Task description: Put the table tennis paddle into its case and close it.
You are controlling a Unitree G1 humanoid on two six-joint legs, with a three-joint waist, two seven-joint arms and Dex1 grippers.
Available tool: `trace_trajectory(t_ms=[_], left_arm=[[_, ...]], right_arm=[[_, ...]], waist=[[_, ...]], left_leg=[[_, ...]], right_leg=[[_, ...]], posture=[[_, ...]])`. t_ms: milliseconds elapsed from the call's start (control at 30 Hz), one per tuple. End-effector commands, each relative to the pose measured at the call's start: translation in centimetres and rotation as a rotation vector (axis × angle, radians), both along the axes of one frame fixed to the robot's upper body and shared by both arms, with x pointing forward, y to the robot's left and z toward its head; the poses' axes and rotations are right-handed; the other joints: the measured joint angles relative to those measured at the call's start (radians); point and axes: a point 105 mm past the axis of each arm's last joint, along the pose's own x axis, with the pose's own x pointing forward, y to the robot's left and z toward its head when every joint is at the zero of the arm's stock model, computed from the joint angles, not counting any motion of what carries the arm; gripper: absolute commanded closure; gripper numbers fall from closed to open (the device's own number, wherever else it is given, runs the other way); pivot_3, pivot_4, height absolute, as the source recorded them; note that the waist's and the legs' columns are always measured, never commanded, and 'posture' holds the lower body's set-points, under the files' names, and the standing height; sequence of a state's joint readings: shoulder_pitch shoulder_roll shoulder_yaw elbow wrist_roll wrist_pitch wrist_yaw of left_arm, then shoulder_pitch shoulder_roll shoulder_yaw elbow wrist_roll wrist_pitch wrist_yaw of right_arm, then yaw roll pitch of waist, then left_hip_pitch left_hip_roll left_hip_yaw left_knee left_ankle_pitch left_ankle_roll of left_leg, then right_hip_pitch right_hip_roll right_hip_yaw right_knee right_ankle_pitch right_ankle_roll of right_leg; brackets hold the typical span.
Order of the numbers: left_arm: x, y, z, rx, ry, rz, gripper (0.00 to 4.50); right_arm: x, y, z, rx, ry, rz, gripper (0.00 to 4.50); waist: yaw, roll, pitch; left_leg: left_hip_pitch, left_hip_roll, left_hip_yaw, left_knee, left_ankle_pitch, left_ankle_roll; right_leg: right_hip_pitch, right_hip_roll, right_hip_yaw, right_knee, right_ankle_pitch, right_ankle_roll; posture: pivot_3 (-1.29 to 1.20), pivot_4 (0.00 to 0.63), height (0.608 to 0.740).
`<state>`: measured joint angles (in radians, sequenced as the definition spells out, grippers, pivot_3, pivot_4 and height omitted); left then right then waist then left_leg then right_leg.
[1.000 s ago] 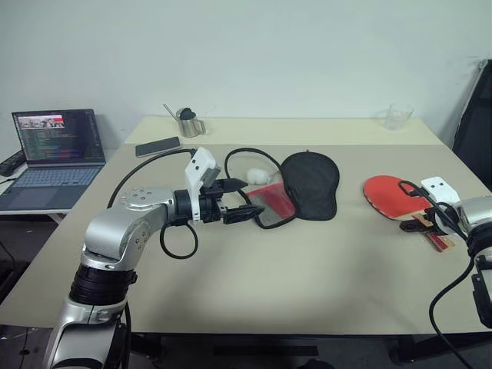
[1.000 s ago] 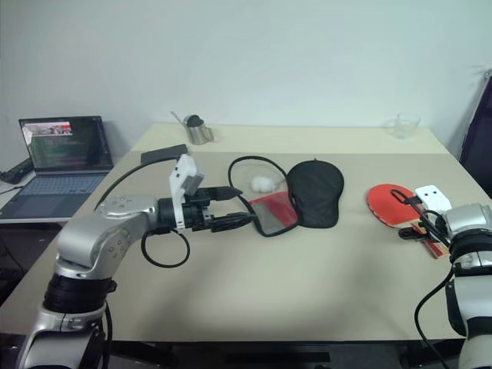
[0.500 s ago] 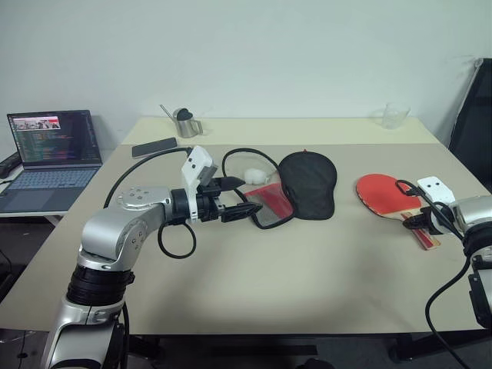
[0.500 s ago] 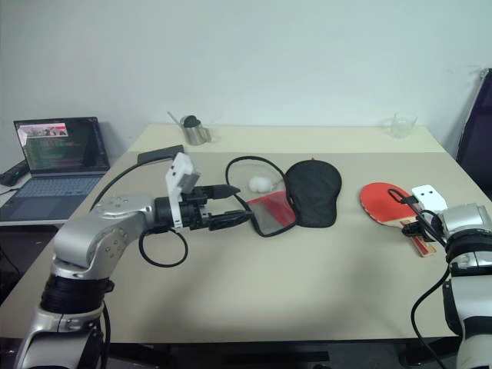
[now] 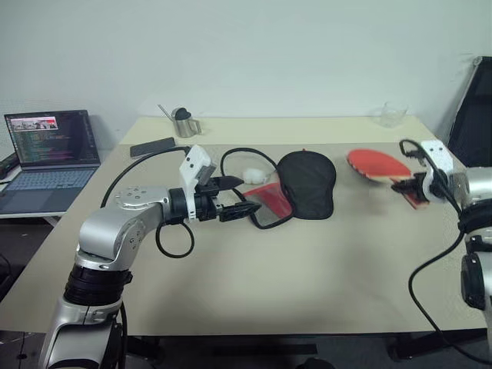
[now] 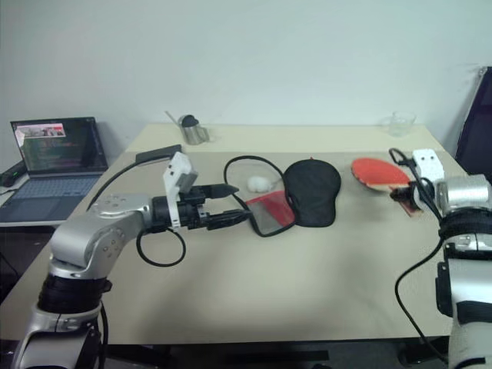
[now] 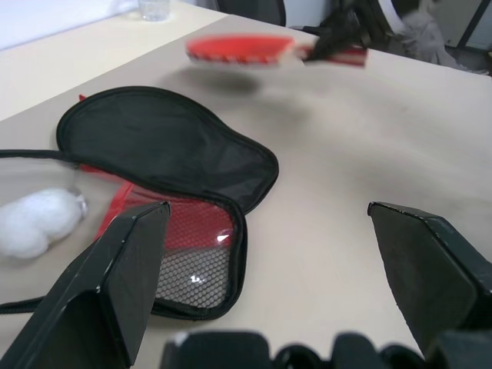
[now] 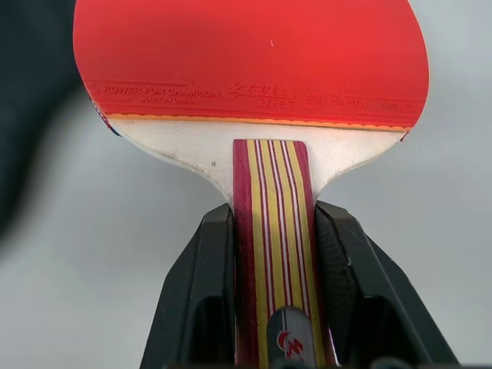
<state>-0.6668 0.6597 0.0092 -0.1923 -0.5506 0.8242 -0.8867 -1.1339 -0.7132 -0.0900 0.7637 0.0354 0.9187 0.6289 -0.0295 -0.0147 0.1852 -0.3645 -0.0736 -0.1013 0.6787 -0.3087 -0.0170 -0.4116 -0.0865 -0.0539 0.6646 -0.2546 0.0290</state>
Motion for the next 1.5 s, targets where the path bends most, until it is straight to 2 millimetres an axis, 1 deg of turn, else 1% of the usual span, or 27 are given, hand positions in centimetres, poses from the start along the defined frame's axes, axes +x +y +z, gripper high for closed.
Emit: trace_trajectory(t_ms=[33, 133, 200, 233, 333, 367, 400, 533, 600, 667, 733, 867, 1000, 1067, 1200, 1267, 1500], left_arm=[[-0.2, 0.5, 1.4, -0.013, -0.055, 0.007, 0.0], [-0.2, 0.5, 1.3, -0.013, -0.056, 0.012, 0.0], [-0.3, 0.6, 1.3, -0.015, -0.06, 0.017, 0.0], [-0.3, 0.6, 1.4, -0.017, -0.062, 0.02, 0.0], [-0.4, 0.8, 1.3, -0.019, -0.062, 0.035, 0.0], [-0.5, 1.0, 1.2, -0.017, -0.061, 0.045, 0.0], [-0.6, 1.1, 1.2, -0.016, -0.06, 0.051, 0.0], [-1.0, 1.6, 1.0, -0.018, -0.056, 0.079, 0.0], [-1.1, 1.8, 1.0, -0.019, -0.053, 0.092, 0.0], [-1.4, 1.8, 0.8, -0.019, -0.049, 0.096, 0.0], [-1.5, 1.9, 0.7, -0.017, -0.045, 0.104, 0.0], [-1.6, 2.0, 0.7, -0.018, -0.044, 0.115, 0.0], [-1.6, 1.9, 0.7, -0.018, -0.041, 0.113, 0.0], [-1.6, 1.8, 0.7, -0.018, -0.04, 0.112, 0.0], [-1.7, 1.7, 0.7, -0.019, -0.037, 0.11, 0.0], [-1.7, 1.7, 0.6, -0.019, -0.035, 0.109, 0.0], [-1.7, 1.6, 0.6, -0.021, -0.035, 0.106, 0.0]], right_arm=[[1.0, 3.4, 4.4, 0.054, -0.147, 0.055, 3.39], [2.1, 7.4, 4.9, 0.108, -0.177, 0.102, 3.39], [3.1, 11.3, 4.6, 0.155, -0.186, 0.138, 3.39], [3.4, 12.6, 4.5, 0.169, -0.188, 0.147, 3.39], [3.9, 15.4, 3.9, 0.225, -0.189, 0.144, 3.39], [4.1, 17.1, 3.5, 0.25, -0.186, 0.141, 3.39], [4.2, 18.3, 3.3, 0.265, -0.183, 0.137, 3.39], [4.4, 20.7, 1.9, 0.309, -0.158, 0.081, 3.39], [4.6, 21.0, 1.3, 0.322, -0.151, 0.034, 3.39], [4.8, 20.4, 0.9, 0.317, -0.154, -0.054, 3.39], [4.8, 20.5, 0.7, 0.303, -0.157, -0.099, 3.39], [4.6, 20.8, 0.0, 0.282, -0.145, -0.137, 3.39], [4.3, 21.6, -1.7, 0.257, -0.101, -0.138, 3.39], [4.3, 21.4, -2.4, 0.212, -0.099, -0.153, 3.39], [4.4, 20.2, -4.3, 0.152, -0.088, -0.207, 3.39], [4.4, 20.1, -5.1, 0.14, -0.078, -0.211, 3.39], [4.6, 20.2, -5.4, 0.125, -0.085, -0.206, 3.39]], waist=[[-0.001, 0.0, 0.0], [-0.004, 0.0, 0.0], [-0.004, 0.0, 0.0], [-0.006, 0.0, 0.0], [-0.004, 0.0, 0.0], [-0.003, 0.0, 0.0], [-0.001, 0.0, 0.0], [-0.001, 0.0, 0.0], [-0.002, 0.0, 0.0], [-0.001, 0.0, 0.0], [-0.002, 0.0, 0.0], [-0.008, 0.0, 0.0], [-0.019, 0.0, 0.0], [-0.022, 0.0, 0.0], [-0.026, 0.0, 0.0], [-0.027, 0.0, 0.0], [-0.027, 0.0, 0.0]], left_leg=[[0.0, 0.0, 0.0, 0.0, 0.0, 0.0], [0.0, 0.0, 0.001, -0.001, 0.0, 0.0], [0.0, 0.0, 0.002, -0.001, 0.0, 0.0], [0.0, 0.0, 0.002, -0.001, 0.0, 0.0], [-0.003, 0.0, 0.006, 0.0, 0.0, 0.0], [-0.003, 0.0, 0.006, 0.0, 0.0, 0.0], [-0.003, 0.0, 0.006, 0.0, 0.0, 0.0], [-0.003, -0.001, 0.005, 0.0, 0.0, 0.0], [-0.003, -0.001, 0.005, 0.0, 0.0, 0.0], [-0.003, -0.001, 0.005, 0.0, 0.0, 0.0], [-0.003, -0.001, 0.006, 0.0, 0.0, 0.0], [-0.003, -0.001, 0.008, 0.0, 0.0, 0.0], [-0.001, -0.001, 0.01, 0.0, 0.0, 0.0], [-0.001, -0.001, 0.011, 0.0, 0.0, 0.0], [-0.001, -0.001, 0.012, 0.0, 0.0, 0.001], [0.0, -0.001, 0.012, 0.0, 0.0, 0.001], [0.0, 0.0, 0.013, 0.0, 0.0, 0.001]], right_leg=[[0.0, 0.0, 0.0, 0.0, 0.0, 0.0], [-0.002, 0.0, 0.001, 0.001, 0.0, 0.0], [-0.003, 0.0, 0.003, 0.002, 0.0, 0.0], [-0.004, 0.0, 0.003, 0.003, 0.0, 0.0], [-0.011, 0.0, 0.008, 0.008, 0.0, 0.0], [-0.011, 0.0, 0.008, 0.008, 0.0, 0.0], [-0.011, 0.0, 0.008, 0.008, 0.0, 0.0], [-0.011, 0.0, 0.008, 0.009, 0.0, 0.0], [-0.011, 0.0, 0.009, 0.01, 0.0, 0.0], [-0.012, 0.0, 0.009, 0.01, 0.0, 0.0], [-0.012, 0.0, 0.01, 0.01, 0.0, 0.0], [-0.013, 0.001, 0.012, 0.012, 0.0, 0.0], [-0.013, 0.001, 0.015, 0.013, 0.0, 0.0], [-0.014, 0.001, 0.016, 0.014, 0.0, 0.0], [-0.014, 0.001, 0.016, 0.015, 0.0, 0.0], [-0.014, 0.001, 0.017, 0.015, 0.0, 0.0], [-0.014, 0.002, 0.017, 0.015, 0.0, 0.0]], posture=[[0.0, 0.15, 0.74], [0.0, 0.15, 0.74], [0.0, 0.15, 0.74], [0.0, 0.15, 0.74], [0.0, 0.15, 0.74], [0.0, 0.15, 0.74], [0.0, 0.15, 0.74], [0.0, 0.15, 0.74], [0.0, 0.15, 0.74], [0.0, 0.15, 0.74], [0.0, 0.15, 0.74], [0.0, 0.15, 0.74], [0.0, 0.15, 0.74], [0.0, 0.15, 0.74], [0.0, 0.15, 0.74], [0.0, 0.15, 0.74], [0.0, 0.15, 0.74]])
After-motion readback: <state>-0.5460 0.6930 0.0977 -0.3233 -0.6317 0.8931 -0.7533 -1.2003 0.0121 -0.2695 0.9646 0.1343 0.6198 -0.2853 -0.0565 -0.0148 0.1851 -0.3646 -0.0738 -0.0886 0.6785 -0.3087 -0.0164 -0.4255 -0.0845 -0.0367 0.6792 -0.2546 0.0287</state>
